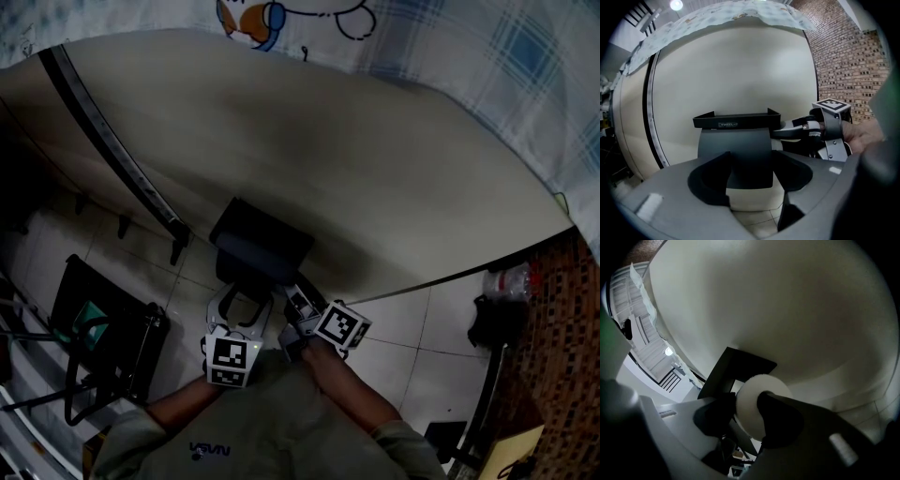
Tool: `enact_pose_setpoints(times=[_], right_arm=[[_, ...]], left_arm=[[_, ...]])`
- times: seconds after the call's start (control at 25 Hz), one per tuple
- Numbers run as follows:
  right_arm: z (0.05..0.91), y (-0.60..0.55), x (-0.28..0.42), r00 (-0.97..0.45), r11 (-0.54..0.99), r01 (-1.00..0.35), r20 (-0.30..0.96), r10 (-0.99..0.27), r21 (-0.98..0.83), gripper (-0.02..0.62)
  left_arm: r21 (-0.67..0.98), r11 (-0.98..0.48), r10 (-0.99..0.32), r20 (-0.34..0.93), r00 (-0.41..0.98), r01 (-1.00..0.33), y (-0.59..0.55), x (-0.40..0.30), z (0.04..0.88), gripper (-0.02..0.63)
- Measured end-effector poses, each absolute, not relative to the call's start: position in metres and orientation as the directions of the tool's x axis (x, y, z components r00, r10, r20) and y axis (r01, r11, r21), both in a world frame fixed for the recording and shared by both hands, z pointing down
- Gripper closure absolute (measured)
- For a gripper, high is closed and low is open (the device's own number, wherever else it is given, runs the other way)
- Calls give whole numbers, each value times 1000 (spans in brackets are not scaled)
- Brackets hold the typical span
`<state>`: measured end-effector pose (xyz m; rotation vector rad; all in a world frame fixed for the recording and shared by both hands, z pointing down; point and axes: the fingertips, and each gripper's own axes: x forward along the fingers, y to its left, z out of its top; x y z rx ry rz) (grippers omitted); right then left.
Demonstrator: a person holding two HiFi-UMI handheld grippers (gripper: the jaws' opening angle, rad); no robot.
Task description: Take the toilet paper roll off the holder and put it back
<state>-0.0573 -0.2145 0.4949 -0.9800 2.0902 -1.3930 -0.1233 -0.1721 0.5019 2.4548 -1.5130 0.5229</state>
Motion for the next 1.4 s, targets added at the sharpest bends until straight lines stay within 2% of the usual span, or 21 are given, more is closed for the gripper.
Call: enact_pose_setpoints(times=[0.44,0.6,0.68,1.4], right_arm=[[482,-196,-42,-671,296,-303,-18,-741,-906,454],[485,-194,-41,-676,293,-326,6,-737,-899,569],[489,-196,-44,-682,288,-350,32,-731,-891,592],[497,-211,-84,-753,311,-373,89,-652,-874,592]], left_arm=[[17,-459,-810,402,427,-888,-177,-120,505,327],[25,-464,-807,401,434,-886,-179,-118,507,342],[25,-466,-806,399,436,-884,-179,-117,507,347],[42,-412,-839,373,396,-910,-179,-146,501,431]])
